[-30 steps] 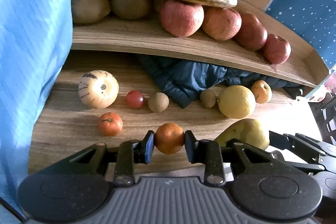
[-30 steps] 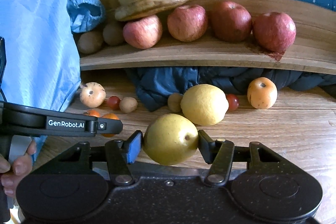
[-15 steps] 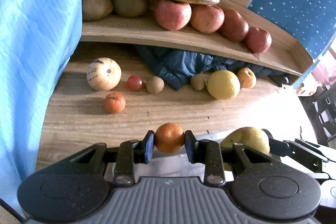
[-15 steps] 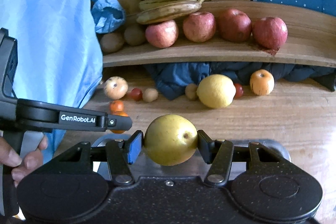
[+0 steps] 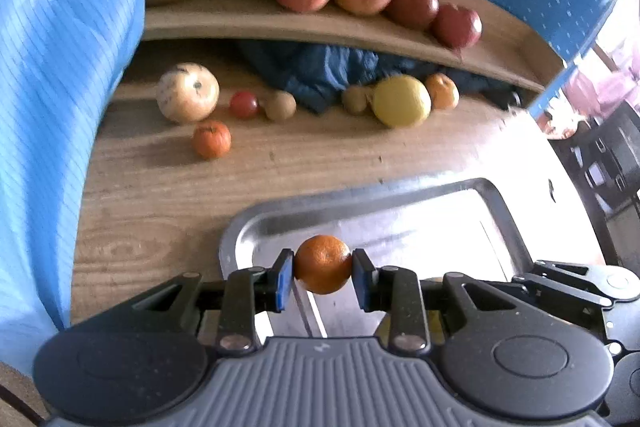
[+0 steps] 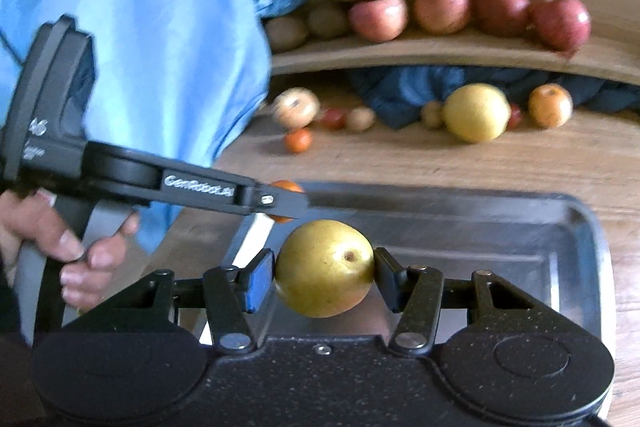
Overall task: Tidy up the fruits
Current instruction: 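Carry the tangerine in the left gripper and the pear in the right gripper over the tray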
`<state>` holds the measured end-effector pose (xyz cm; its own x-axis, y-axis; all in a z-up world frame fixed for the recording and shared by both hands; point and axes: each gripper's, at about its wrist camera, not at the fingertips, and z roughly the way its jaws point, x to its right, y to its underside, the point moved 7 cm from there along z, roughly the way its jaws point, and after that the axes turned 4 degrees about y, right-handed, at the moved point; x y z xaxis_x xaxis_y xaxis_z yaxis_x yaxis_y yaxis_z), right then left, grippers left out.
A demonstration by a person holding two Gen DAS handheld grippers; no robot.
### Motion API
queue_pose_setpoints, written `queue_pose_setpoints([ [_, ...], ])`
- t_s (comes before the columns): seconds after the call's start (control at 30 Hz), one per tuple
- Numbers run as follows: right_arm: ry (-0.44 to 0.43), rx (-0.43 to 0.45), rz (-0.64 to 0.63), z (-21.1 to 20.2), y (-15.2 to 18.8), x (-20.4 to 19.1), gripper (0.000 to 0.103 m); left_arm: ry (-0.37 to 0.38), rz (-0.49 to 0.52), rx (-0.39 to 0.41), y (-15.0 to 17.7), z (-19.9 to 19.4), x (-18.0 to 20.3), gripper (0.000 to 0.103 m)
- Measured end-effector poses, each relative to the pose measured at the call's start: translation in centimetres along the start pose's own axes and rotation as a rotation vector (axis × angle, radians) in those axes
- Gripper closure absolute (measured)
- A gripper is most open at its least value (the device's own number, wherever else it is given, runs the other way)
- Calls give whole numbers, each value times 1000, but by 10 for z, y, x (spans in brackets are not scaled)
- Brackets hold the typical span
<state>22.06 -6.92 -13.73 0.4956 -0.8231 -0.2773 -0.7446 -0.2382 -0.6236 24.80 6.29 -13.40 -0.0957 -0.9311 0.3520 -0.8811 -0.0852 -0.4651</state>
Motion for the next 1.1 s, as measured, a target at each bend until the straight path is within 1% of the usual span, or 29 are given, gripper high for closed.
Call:
queue_pose_setpoints([
  [0.2, -75, -69, -47, 5, 14, -18, 49, 16, 13, -38, 10, -2, -3, 69],
  [0.33, -102, -92, -51, 6, 17, -22, 51, 16, 18, -55, 15, -4, -7, 69],
  [0.5, -97, -100, -34, 6, 18, -20, 51, 16, 12, -74, 22, -4, -10, 69],
  [0.8, -78, -109, -24, 4, 20, -15, 51, 9, 19, -84, 27, -4, -7, 69],
  [1.0, -72, -115, -12, -2, 31, -8, 51, -21, 13, -82, 35, -4, -4, 66],
  [1.1, -71, -119, -17, -3, 37, -6, 48, -42, 2, -77, 39, -7, -3, 66],
])
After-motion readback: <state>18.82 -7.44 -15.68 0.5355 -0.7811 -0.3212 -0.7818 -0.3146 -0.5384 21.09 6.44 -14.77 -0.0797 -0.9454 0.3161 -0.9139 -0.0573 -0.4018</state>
